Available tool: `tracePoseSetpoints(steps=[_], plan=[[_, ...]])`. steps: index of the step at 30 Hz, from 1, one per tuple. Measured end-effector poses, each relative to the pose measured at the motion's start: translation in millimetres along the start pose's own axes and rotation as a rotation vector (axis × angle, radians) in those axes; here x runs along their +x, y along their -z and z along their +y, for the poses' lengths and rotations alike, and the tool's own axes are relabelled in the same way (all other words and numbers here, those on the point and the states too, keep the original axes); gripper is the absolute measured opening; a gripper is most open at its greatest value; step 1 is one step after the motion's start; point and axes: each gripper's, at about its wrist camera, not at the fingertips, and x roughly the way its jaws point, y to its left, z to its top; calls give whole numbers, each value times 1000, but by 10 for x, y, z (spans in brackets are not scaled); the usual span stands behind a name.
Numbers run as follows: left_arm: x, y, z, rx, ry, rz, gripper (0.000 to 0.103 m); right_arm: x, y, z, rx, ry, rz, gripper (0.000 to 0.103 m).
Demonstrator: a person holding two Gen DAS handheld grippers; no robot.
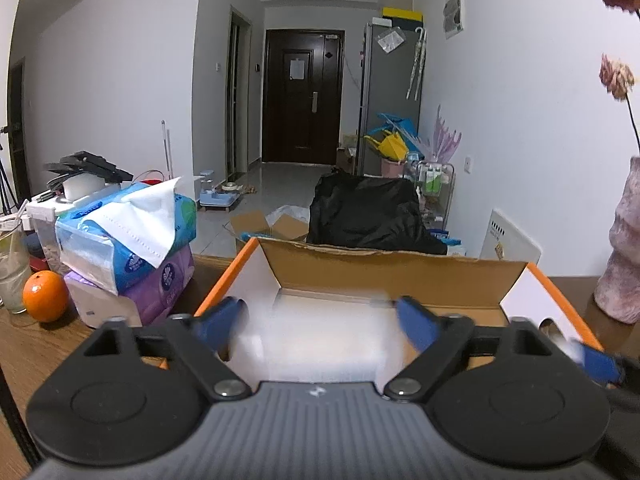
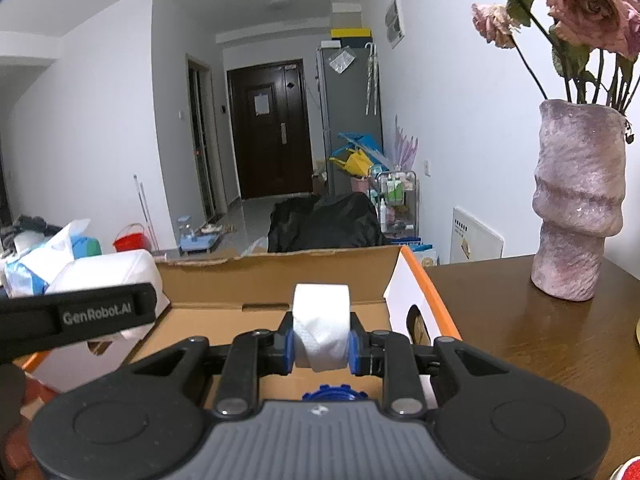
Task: Organize rigid objects
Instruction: 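Open both tools to drop the white box and tape roll into the cardboard box, then move the left tool to the green spray bottle while the right tool approaches the red lint brush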
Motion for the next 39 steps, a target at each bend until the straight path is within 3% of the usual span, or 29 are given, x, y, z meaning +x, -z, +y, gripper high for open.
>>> tracePoseSetpoints(steps=[1, 3, 7, 22, 39], plan=[[-33, -7, 9, -1, -1, -16, 103, -3, 15, 4, -3, 11, 8, 46], [-95, -25, 17, 13, -5, -46, 103, -33, 50, 22, -9, 28, 7, 85], [-98, -30, 29, 19, -5, -39, 103, -102, 61, 78, -28, 48, -21, 103], [-325, 6, 153, 29, -51, -39, 103, -225, 82, 144, -53, 52, -17, 103], [-846, 117, 326, 46, -69, -76, 103, -771, 214, 89, -77, 36, -47, 103]])
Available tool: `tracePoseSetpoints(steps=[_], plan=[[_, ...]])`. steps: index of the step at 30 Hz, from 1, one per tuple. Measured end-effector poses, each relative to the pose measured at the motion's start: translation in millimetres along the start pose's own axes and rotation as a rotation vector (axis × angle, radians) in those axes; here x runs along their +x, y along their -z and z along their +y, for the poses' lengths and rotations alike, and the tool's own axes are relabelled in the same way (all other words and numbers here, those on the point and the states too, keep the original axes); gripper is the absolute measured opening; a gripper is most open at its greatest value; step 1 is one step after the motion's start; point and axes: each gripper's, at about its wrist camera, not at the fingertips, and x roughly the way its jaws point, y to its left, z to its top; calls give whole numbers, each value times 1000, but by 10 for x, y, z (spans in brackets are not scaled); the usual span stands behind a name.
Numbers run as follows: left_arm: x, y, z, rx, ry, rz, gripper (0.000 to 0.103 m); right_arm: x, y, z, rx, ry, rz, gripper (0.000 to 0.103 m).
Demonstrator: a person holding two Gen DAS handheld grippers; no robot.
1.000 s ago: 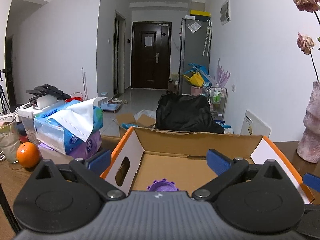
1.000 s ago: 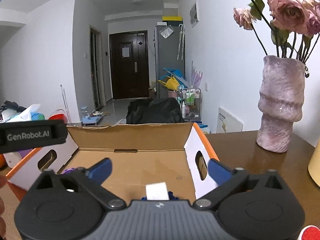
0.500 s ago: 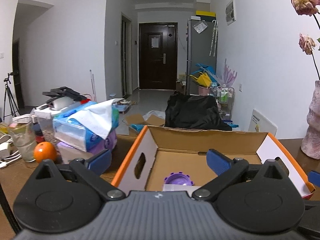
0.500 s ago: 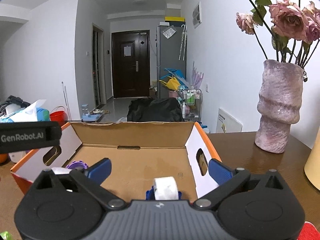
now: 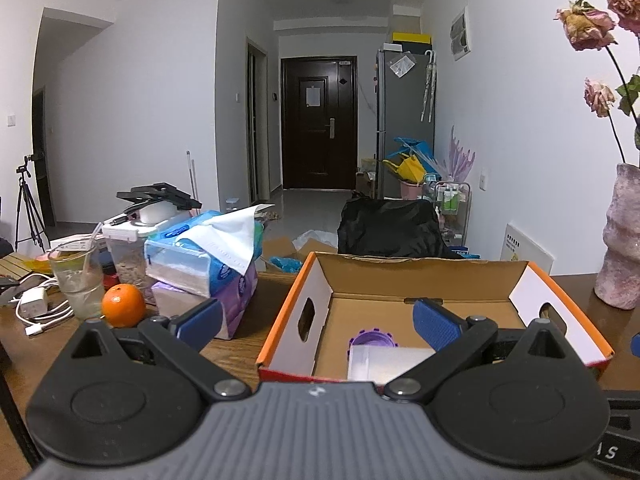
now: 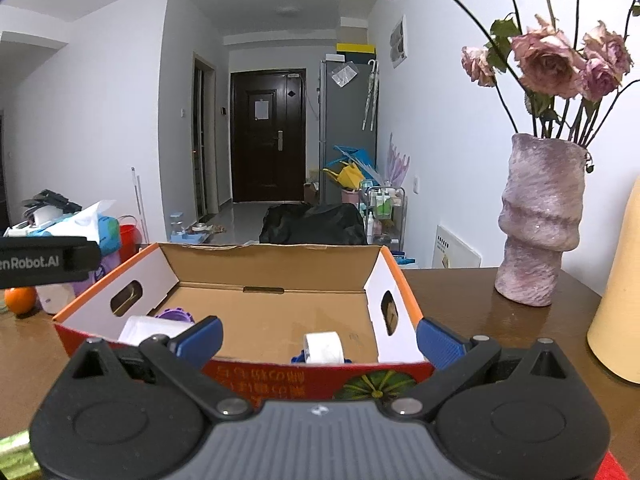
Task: Organize rigid objects
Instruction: 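Move the left tool to the green spray bottle while the right tool approaches the red lint brush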
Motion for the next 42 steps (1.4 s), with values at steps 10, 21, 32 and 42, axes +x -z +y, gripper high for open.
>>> tracePoseSetpoints(steps=[10, 21, 32, 42], plan=[[-341, 139, 76, 34, -14, -12, 103, -356, 114, -49, -36, 2, -12, 103], [-692, 331, 142, 65, -7, -16, 103, -780, 280, -126, -56, 15, -41, 103], [-978, 547, 186, 83, 3, 3, 103, -1108, 493, -232, -66, 34, -44, 103], [-1223, 715, 295, 67, 19, 17, 103, -1346, 651, -274, -88, 19, -34, 103]])
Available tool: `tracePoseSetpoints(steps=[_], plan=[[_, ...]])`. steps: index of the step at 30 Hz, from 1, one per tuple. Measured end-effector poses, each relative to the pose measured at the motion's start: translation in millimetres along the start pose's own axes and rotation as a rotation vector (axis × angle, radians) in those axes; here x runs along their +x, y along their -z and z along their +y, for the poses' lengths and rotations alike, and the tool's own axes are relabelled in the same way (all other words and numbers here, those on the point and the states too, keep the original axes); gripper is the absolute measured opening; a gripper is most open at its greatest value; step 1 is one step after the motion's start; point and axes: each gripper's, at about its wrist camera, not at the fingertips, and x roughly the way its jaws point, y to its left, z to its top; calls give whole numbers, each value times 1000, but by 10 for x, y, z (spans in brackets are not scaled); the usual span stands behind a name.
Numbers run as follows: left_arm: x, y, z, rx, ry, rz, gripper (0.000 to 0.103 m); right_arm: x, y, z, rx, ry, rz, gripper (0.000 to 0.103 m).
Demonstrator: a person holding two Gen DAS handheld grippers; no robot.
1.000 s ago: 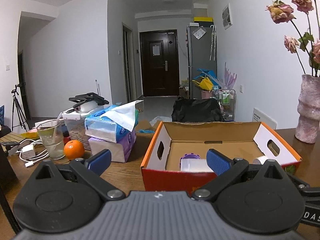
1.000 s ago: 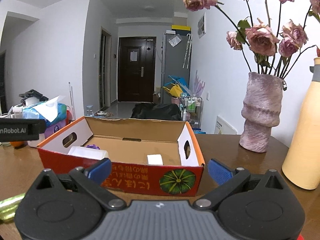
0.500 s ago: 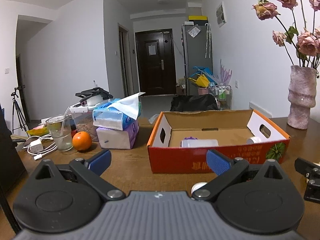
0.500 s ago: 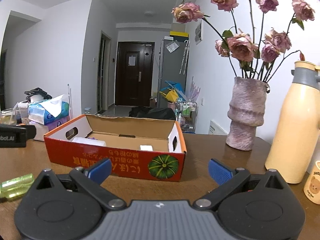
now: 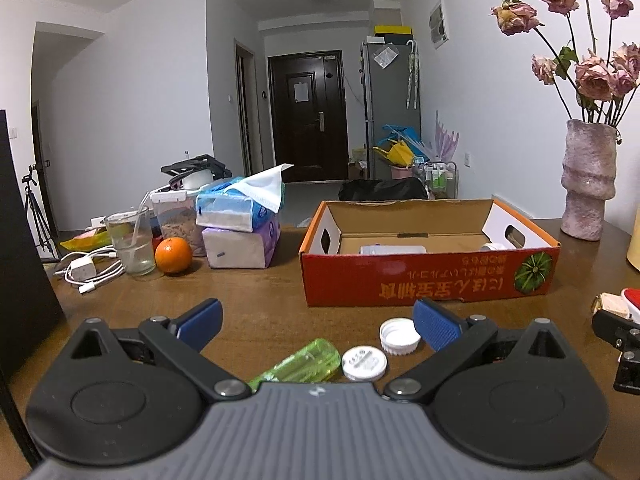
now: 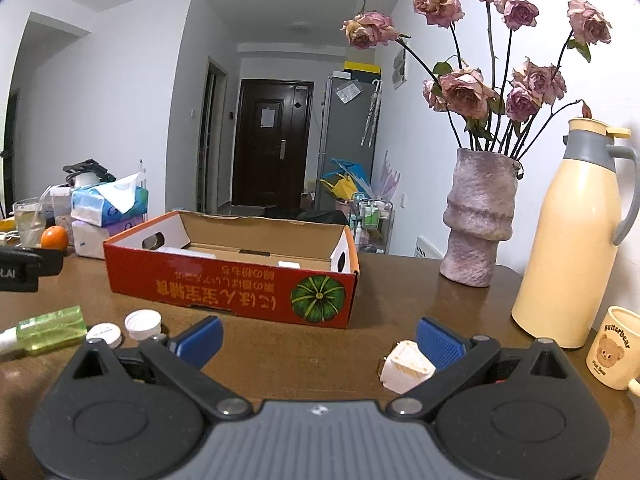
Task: Organize rigid objects
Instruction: 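Move the left tool to the green spray bottle while the right tool approaches the red lint brush, then close the left tool on the green spray bottle while the right tool grips the red lint brush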
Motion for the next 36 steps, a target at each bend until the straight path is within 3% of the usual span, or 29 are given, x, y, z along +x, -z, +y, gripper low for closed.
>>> tracePoseSetpoints(steps=[10, 23, 29, 36], plan=[[-134, 123, 142, -39, 20, 30, 103, -202, 104, -73, -6, 17, 6, 103], [-120, 221, 210, -68, 36, 71, 103, -358, 307, -543, 18, 91, 59, 102], [-92, 242, 193, -62, 26, 85, 103, -231, 313, -830, 44, 100, 107, 97], [-23, 275, 188, -57, 19, 110, 103, 170, 264, -1215, 55, 97, 243, 91]])
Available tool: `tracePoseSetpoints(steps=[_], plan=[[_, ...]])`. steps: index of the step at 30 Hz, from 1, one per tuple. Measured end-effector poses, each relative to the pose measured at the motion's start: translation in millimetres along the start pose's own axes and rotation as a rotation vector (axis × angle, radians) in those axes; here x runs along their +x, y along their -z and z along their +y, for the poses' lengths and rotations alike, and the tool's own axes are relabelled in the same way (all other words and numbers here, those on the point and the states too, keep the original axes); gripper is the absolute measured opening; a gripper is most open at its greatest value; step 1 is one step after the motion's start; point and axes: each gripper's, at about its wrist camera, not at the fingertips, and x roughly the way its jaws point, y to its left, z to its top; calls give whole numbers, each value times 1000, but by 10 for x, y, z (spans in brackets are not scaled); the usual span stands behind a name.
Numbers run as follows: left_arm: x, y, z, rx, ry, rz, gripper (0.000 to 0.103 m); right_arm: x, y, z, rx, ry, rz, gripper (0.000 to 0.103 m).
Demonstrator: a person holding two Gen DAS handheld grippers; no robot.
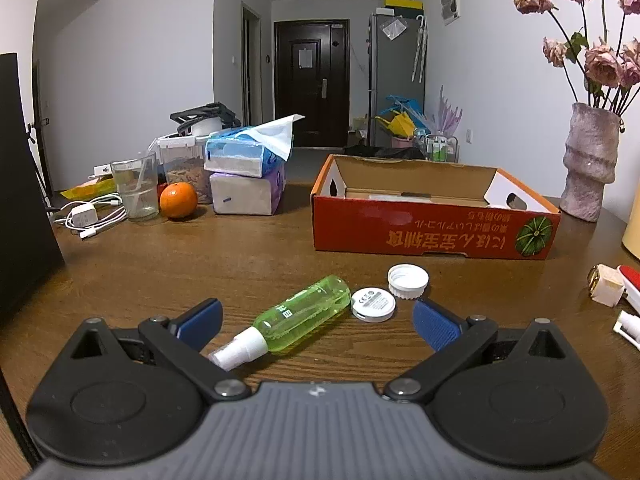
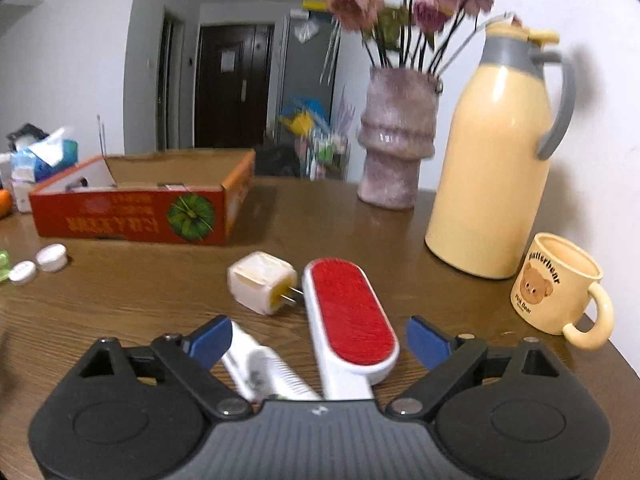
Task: Organize rigid objects
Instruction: 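Close the left tool on the green spray bottle while the right tool grips the red lint brush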
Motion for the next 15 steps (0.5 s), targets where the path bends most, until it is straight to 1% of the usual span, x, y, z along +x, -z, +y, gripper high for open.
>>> tracePoseSetpoints(steps=[1, 3, 5, 8, 9, 10, 12, 15], plan=[[13, 4, 1, 0, -2, 4, 103, 71, -24, -41, 4, -2, 25, 89], [43, 10, 2, 0, -5, 14, 103, 211, -63, -128, 25, -19, 75, 79], [77, 15, 7, -1, -9, 26, 103, 341, -102, -182, 41, -41, 117, 76], [118, 25, 14, -1, -13, 37, 103, 525, -124, -208, 54, -39, 168, 73], [128, 28, 16, -1, -14, 41, 103, 582, -128, -216, 62, -43, 184, 67], [141, 30, 16, 0, -14, 45, 103, 625, -123, -223, 69, -50, 201, 64], [170, 37, 18, 1, -12, 54, 103, 655, -138, -231, 74, -56, 202, 59], [201, 38, 18, 4, -13, 65, 103, 653, -135, -221, 70, -57, 192, 55]])
